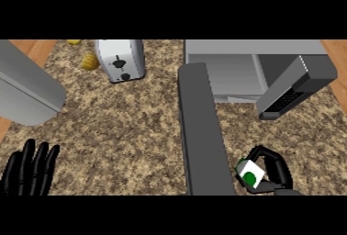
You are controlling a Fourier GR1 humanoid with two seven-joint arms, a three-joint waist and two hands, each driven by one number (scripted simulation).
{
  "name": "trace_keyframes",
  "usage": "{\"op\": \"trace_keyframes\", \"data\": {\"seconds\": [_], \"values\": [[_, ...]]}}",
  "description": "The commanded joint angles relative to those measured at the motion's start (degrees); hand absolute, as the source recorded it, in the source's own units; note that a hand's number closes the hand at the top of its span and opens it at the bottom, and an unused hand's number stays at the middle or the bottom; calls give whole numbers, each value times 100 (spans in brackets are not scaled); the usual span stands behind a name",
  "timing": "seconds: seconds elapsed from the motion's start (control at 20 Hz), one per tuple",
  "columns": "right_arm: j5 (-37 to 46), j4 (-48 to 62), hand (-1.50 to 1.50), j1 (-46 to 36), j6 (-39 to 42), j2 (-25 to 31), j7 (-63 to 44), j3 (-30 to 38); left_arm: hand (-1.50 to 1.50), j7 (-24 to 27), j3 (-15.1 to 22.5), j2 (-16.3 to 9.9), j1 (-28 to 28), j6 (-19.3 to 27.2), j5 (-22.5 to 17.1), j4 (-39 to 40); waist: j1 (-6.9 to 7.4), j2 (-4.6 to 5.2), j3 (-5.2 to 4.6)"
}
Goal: Pick up the milk, place it into the microwave and close the microwave
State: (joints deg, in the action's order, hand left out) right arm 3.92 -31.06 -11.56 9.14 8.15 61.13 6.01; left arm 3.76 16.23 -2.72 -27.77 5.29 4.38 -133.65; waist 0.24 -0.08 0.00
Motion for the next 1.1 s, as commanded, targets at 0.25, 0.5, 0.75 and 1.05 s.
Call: {"op": "trace_keyframes", "data": {"seconds": [0.25, 0.5, 0.75, 1.05], "values": [[-322, -1655, 150, 495, -77, -356, -385, -169, -150, -43, -358, -92, 16, -86, -401, 172, -46, -10, -8], [-201, -2500, 150, 272, -493, -475, -1122, -349, -150, 54, -634, -270, -433, -290, -686, -178, -7, -13, -6], [175, -2151, 150, -728, -1191, -724, -1892, -439, -150, 316, -341, -83, -193, -262, -433, 328, 39, 7, -1], [507, -1917, 150, -1583, -2341, -809, -3002, -467, -150, 395, -840, -278, -279, -477, -829, 286, 56, 5, -5]]}}
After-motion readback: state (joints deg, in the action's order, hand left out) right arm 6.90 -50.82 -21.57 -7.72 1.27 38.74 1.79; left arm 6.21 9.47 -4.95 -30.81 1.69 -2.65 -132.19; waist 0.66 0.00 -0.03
